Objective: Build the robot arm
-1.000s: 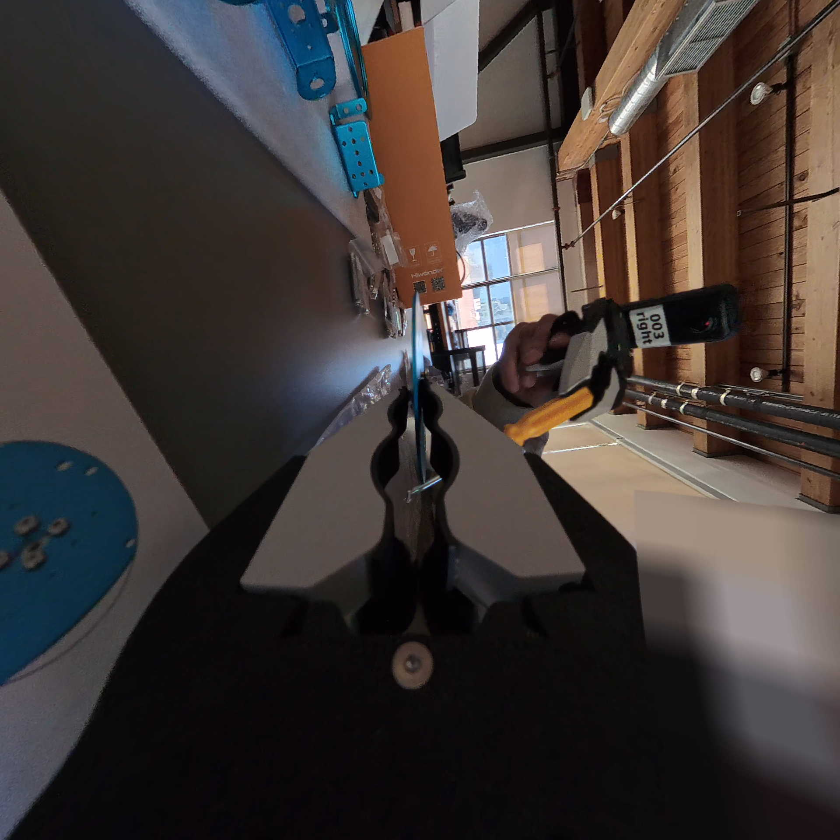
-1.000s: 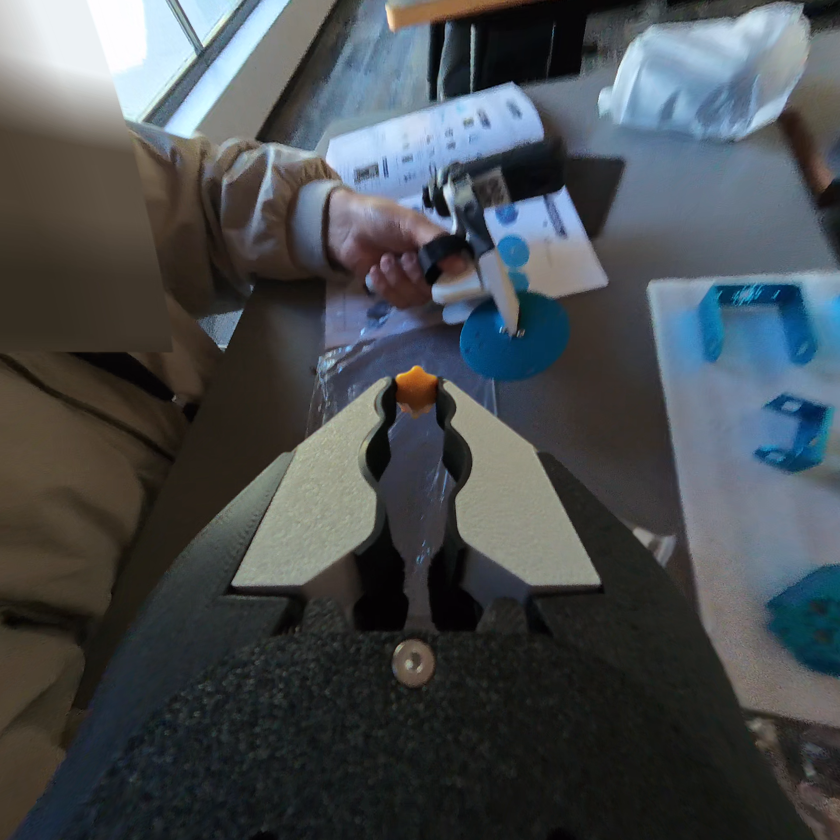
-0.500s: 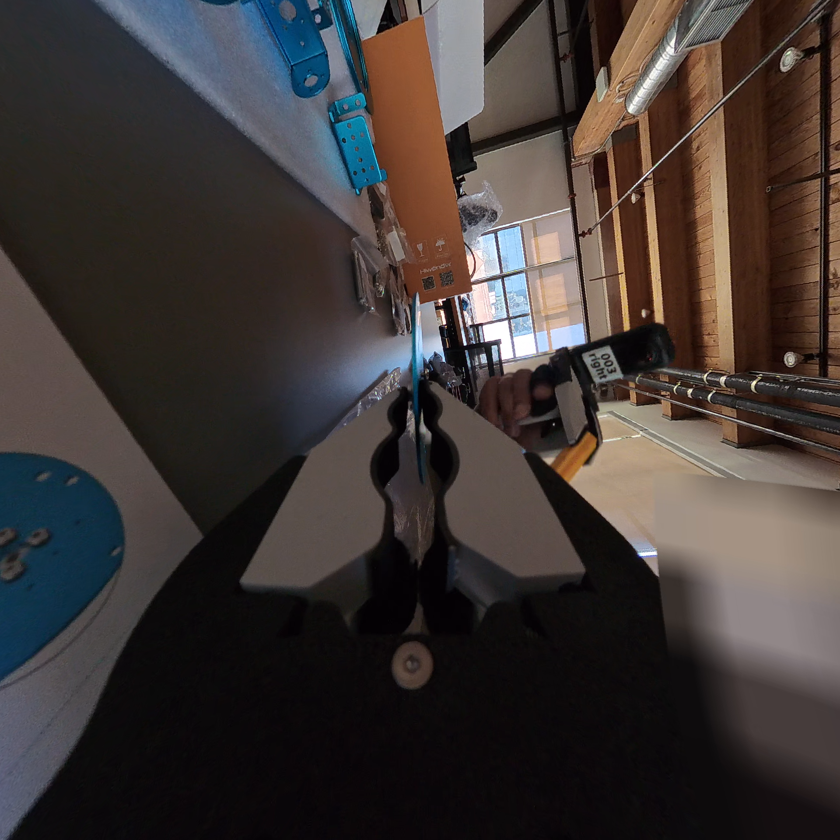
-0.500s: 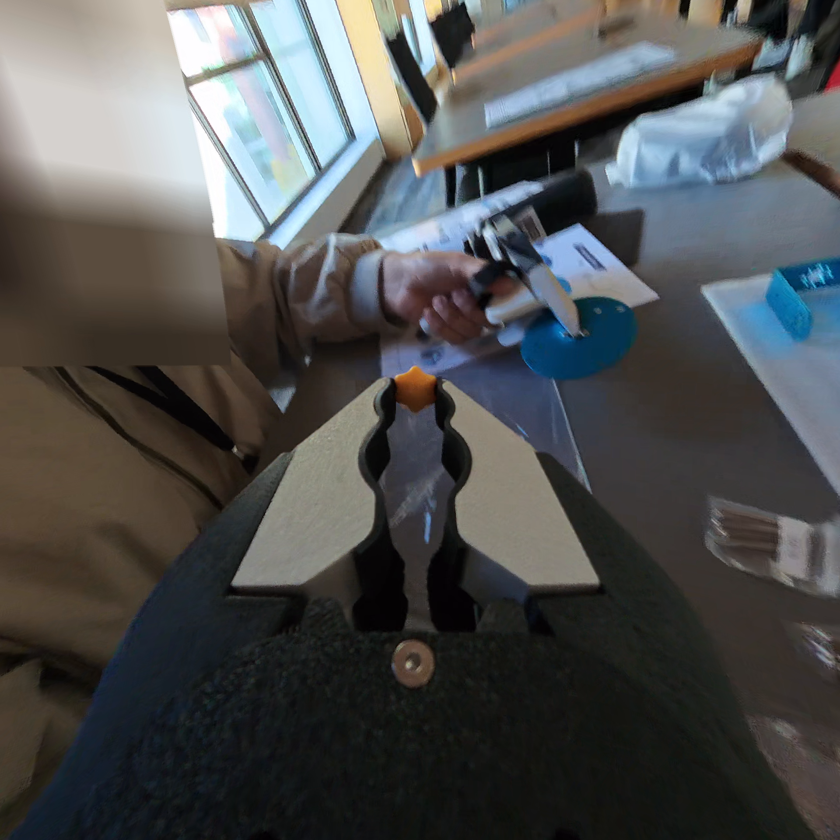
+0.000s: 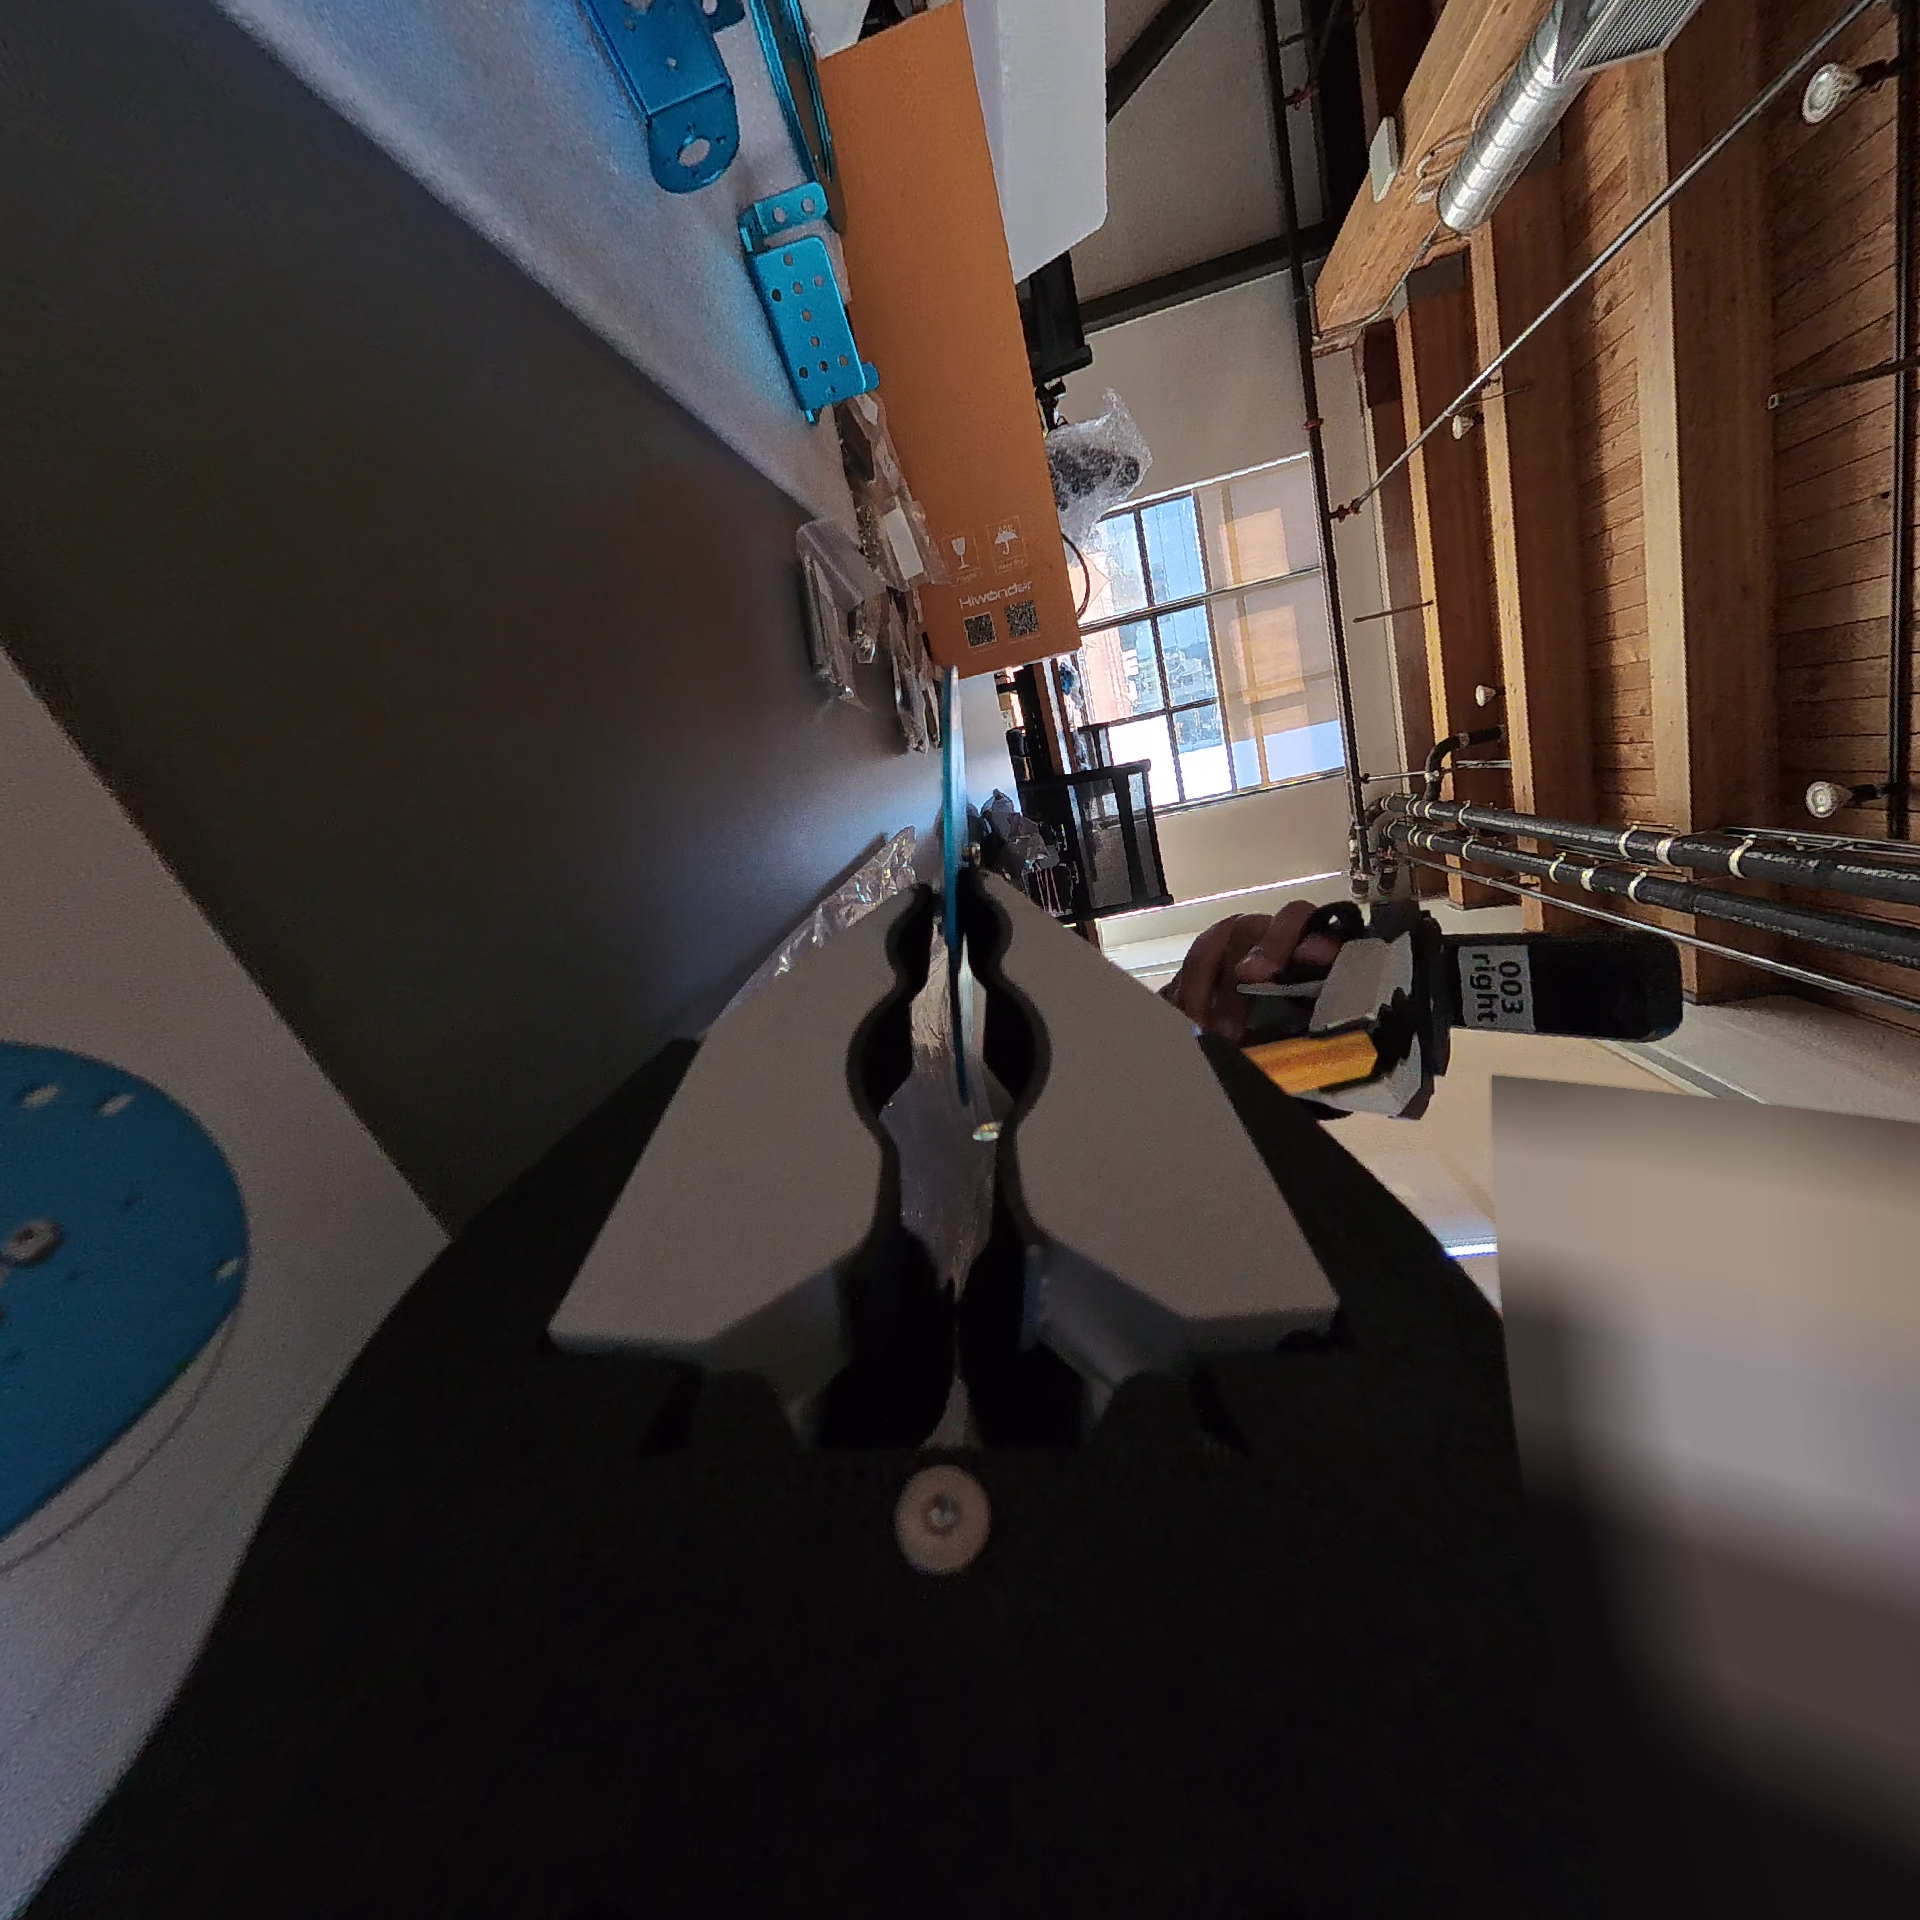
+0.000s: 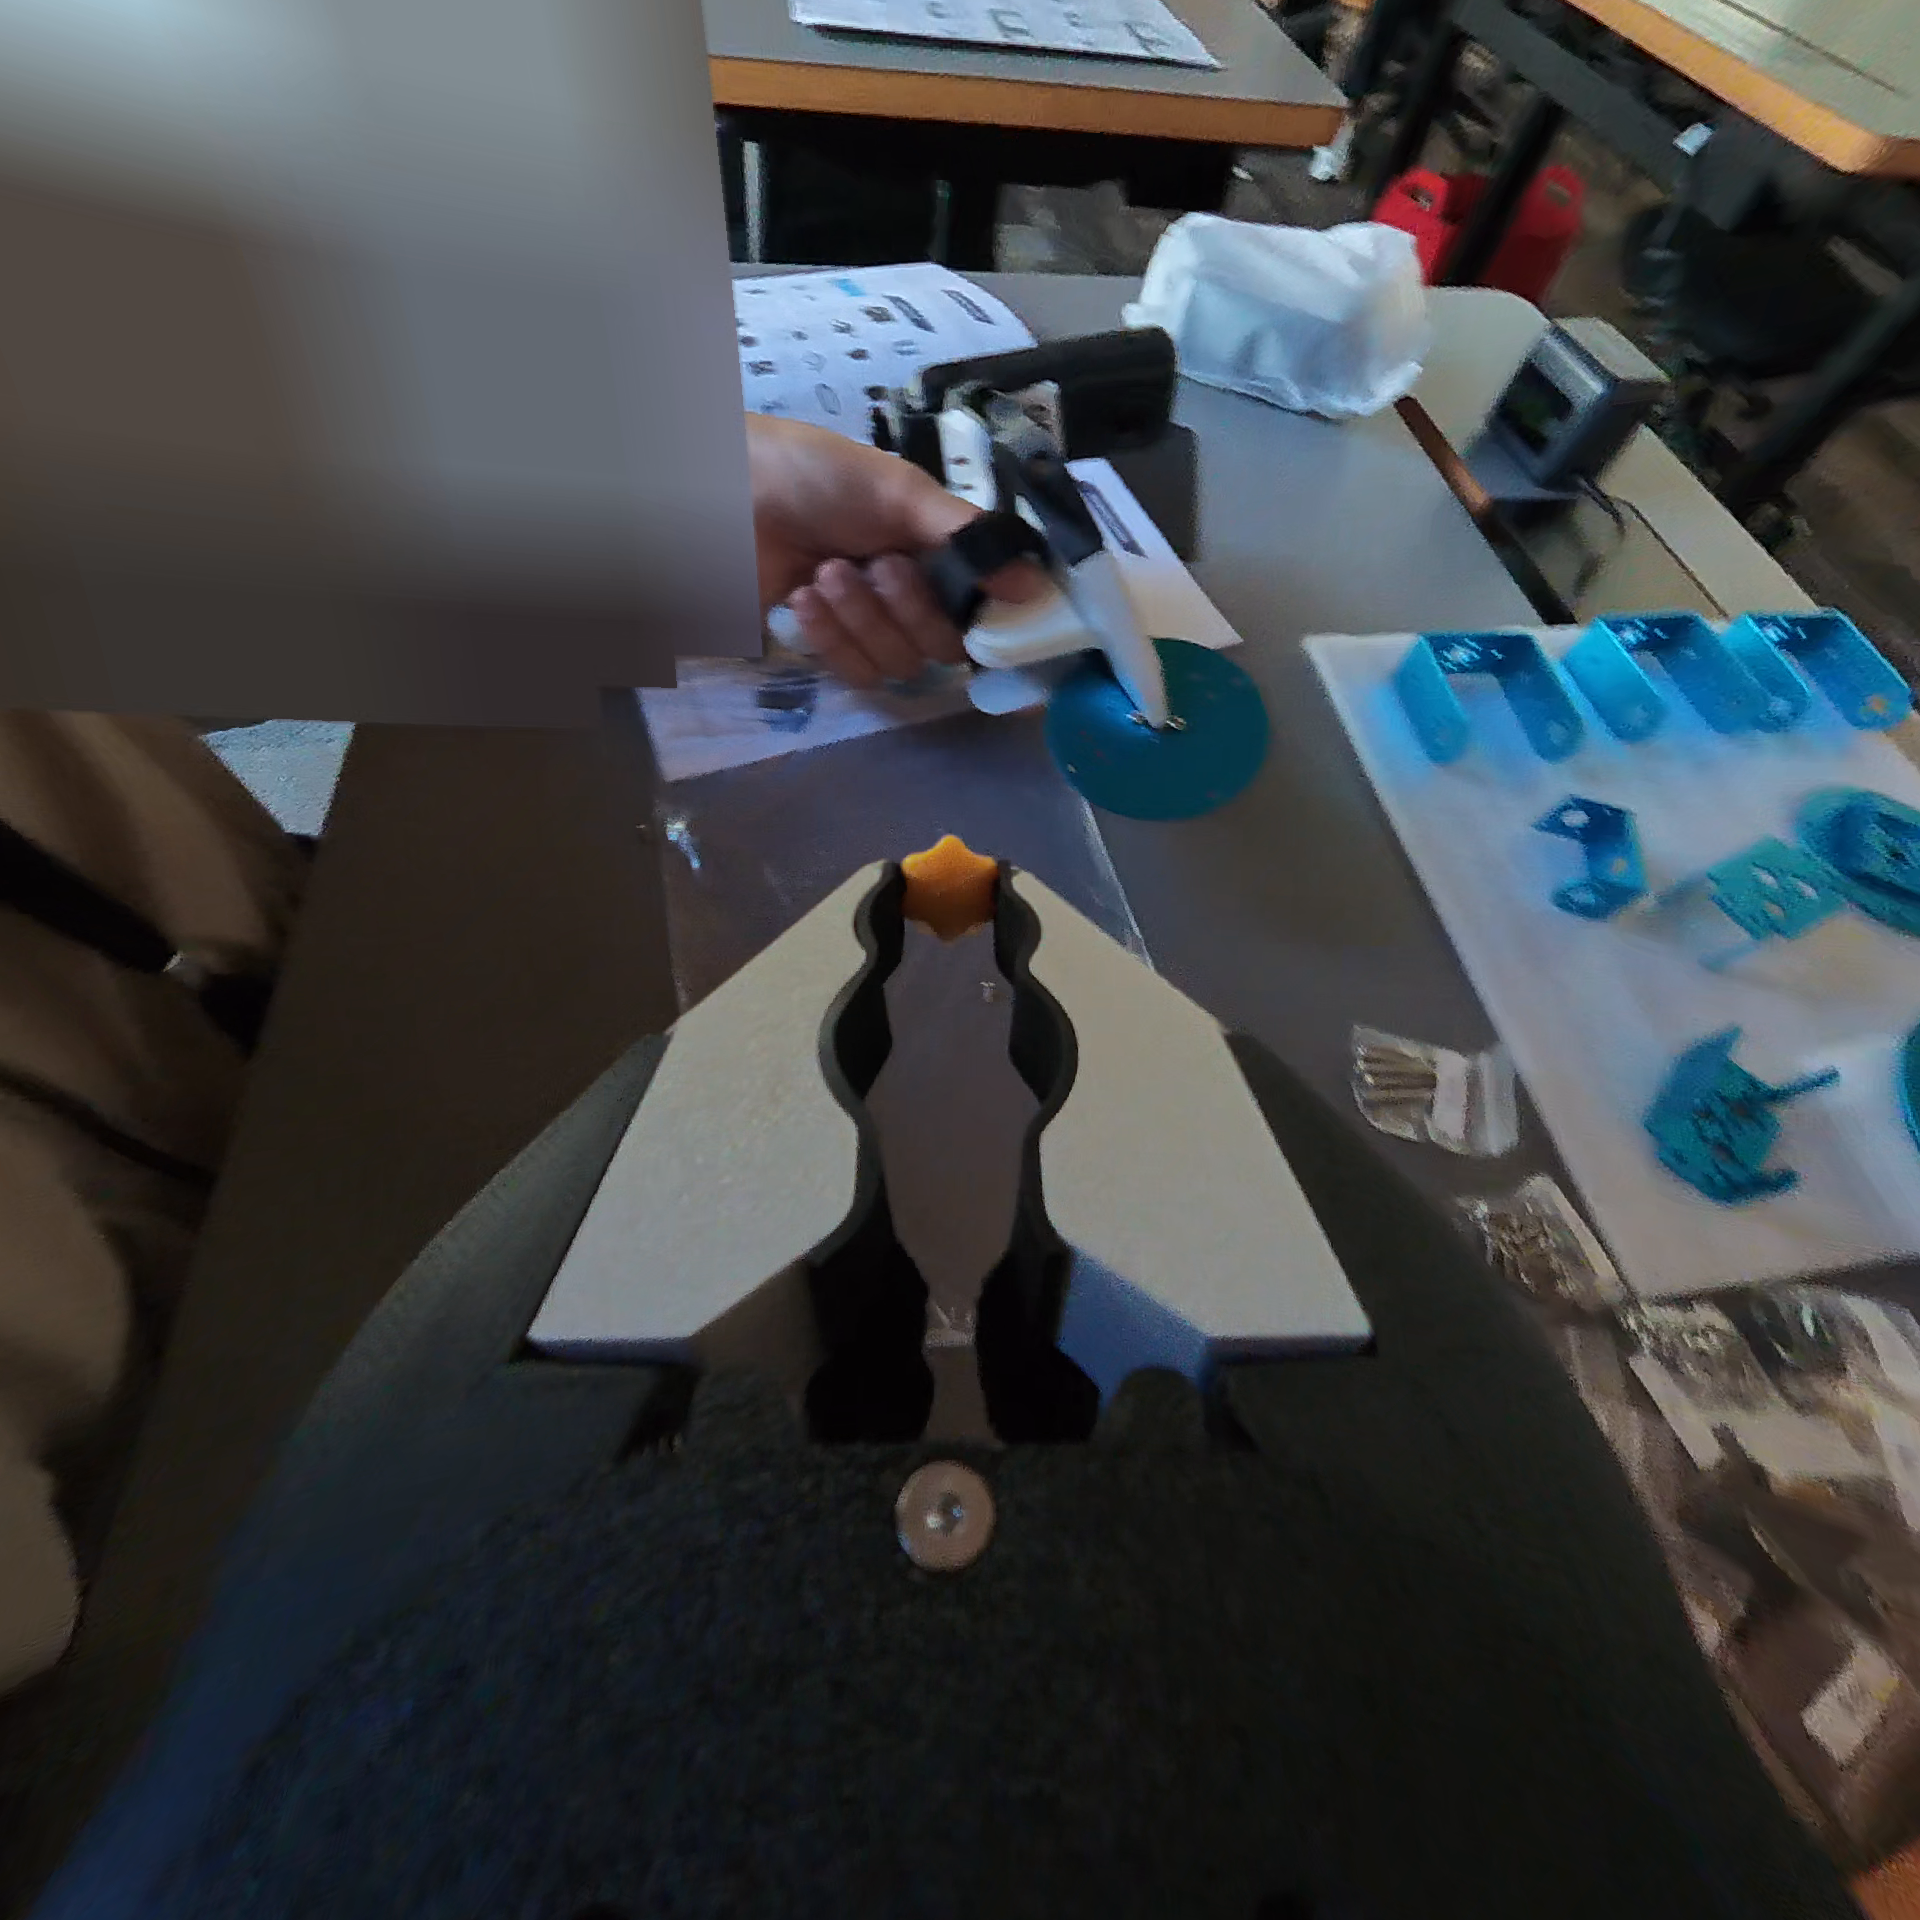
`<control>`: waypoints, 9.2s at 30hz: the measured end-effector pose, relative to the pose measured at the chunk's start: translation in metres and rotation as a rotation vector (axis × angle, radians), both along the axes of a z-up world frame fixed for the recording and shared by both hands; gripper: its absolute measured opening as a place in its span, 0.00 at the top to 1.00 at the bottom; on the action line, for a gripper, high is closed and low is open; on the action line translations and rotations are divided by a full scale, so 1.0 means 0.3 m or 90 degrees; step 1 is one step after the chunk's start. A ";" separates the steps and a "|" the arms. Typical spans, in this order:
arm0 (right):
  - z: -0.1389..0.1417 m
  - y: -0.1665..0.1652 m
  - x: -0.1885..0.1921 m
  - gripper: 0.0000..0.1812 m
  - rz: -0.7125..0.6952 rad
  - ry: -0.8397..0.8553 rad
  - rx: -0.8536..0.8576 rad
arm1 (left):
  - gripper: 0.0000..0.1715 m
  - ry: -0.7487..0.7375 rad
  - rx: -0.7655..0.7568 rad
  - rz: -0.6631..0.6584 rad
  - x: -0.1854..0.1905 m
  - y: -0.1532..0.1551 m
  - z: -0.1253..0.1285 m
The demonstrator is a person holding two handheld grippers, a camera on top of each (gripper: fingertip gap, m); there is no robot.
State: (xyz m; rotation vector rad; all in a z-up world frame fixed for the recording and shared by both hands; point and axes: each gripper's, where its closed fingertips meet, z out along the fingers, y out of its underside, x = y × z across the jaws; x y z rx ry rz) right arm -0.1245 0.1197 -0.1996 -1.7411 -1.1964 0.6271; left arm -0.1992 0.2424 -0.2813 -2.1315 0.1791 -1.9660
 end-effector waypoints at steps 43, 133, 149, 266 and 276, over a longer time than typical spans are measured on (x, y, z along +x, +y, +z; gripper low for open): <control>-0.230 0.260 -0.411 0.91 0.274 -0.809 -0.464 | 0.97 -0.049 0.041 0.377 -0.621 0.433 0.120; 0.151 0.375 -0.214 0.91 0.121 -0.161 -0.028 | 0.97 -0.009 0.028 -0.030 -0.038 0.038 0.019; 0.134 0.365 -0.221 0.91 0.124 -0.156 -0.025 | 0.97 -0.012 0.018 -0.020 -0.044 0.045 0.017; -0.148 0.050 -0.110 0.91 -0.016 0.096 -0.167 | 0.97 0.461 0.494 0.396 -0.202 -0.187 0.093; -0.161 0.040 -0.115 0.92 -0.090 0.423 -0.833 | 0.97 0.424 0.508 0.420 -0.206 -0.184 0.102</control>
